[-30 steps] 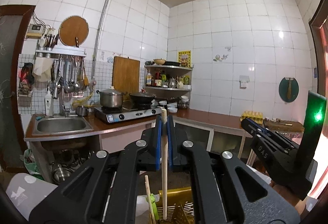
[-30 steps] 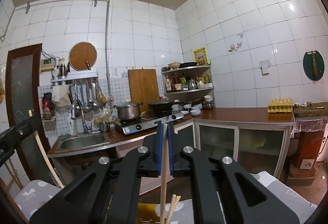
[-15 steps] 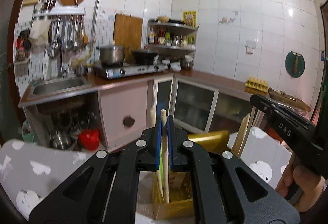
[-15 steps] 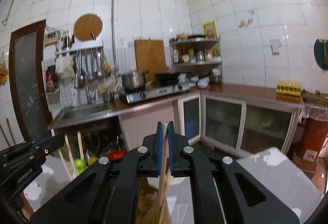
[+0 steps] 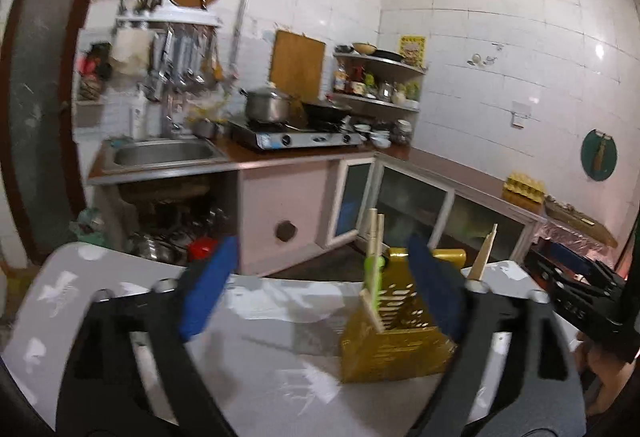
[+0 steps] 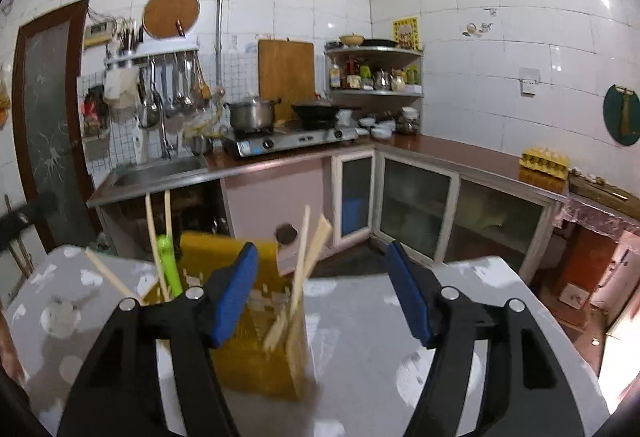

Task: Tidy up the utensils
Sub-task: 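Open both tools and move them back over the table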

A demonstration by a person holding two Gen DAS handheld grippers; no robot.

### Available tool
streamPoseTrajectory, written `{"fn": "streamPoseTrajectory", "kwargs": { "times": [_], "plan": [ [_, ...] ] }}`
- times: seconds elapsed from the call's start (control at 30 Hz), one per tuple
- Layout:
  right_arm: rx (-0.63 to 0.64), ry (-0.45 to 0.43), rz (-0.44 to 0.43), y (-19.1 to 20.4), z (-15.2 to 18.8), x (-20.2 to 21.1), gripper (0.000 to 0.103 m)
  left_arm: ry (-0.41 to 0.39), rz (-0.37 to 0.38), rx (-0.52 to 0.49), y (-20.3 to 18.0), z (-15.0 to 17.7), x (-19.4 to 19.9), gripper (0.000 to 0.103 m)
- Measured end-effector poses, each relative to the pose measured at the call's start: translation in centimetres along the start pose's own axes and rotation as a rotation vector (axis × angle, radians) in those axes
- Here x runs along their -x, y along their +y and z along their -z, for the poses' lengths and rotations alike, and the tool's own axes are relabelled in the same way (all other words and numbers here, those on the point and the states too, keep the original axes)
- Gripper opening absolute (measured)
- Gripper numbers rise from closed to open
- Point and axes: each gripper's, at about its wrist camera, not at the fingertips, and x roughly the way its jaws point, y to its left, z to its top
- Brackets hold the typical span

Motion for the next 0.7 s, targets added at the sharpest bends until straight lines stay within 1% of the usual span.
{"fn": "streamPoseTrajectory", "kwargs": {
  "times": [0.03, 0.07, 0.13, 0.23, 0.3, 0.37, 0.4, 0.47, 0.53, 0.63, 0.7],
  "plan": [
    [0.003, 0.015, 0.006, 0.1, 0.5, 0.4, 0.067, -0.004, -0.008, -0.002, 0.2, 0.0, 0.5, 0.097],
    [0.006, 0.032, 0.013, 0.2, 1.1, 0.9, 0.068, -0.011, -0.021, -0.003, 0.6, 0.3, 1.5, 0.098],
    [0.003, 0.079, 0.027, 0.4, 2.9, 1.7, 0.069, -0.016, -0.049, -0.012, 1.0, 1.0, 2.9, 0.098],
    [-0.015, 0.144, 0.039, 0.5, 5.3, 2.1, 0.069, 0.0, -0.099, -0.069, 1.4, 2.4, 3.9, 0.098],
    [-0.03, 0.208, 0.046, 0.7, 7.4, 2.1, 0.069, 0.036, -0.136, -0.131, 1.6, 4.1, 4.0, 0.098],
    [-0.034, 0.252, 0.053, 1.1, 9.1, 1.8, 0.069, 0.082, -0.164, -0.189, 1.7, 5.9, 3.7, 0.098],
    [-0.037, 0.283, 0.061, 1.3, 10.2, 1.6, 0.069, 0.126, -0.179, -0.22, 1.7, 7.2, 3.4, 0.098],
    [-0.05, 0.337, 0.067, 1.7, 12.1, 1.4, 0.069, 0.183, -0.176, -0.256, 1.7, 9.2, 3.0, 0.098],
    [-0.057, 0.374, 0.069, 2.2, 13.3, 1.2, 0.069, 0.245, -0.155, -0.27, 1.7, 11.5, 2.7, 0.098],
    [-0.05, 0.421, 0.076, 3.2, 14.6, 0.8, 0.069, 0.32, -0.117, -0.235, 1.9, 13.8, 2.4, 0.098],
    [-0.058, 0.452, 0.074, 3.9, 15.3, 0.5, 0.068, 0.36, -0.108, -0.201, 2.1, 14.8, 2.3, 0.098]
  ]
}}
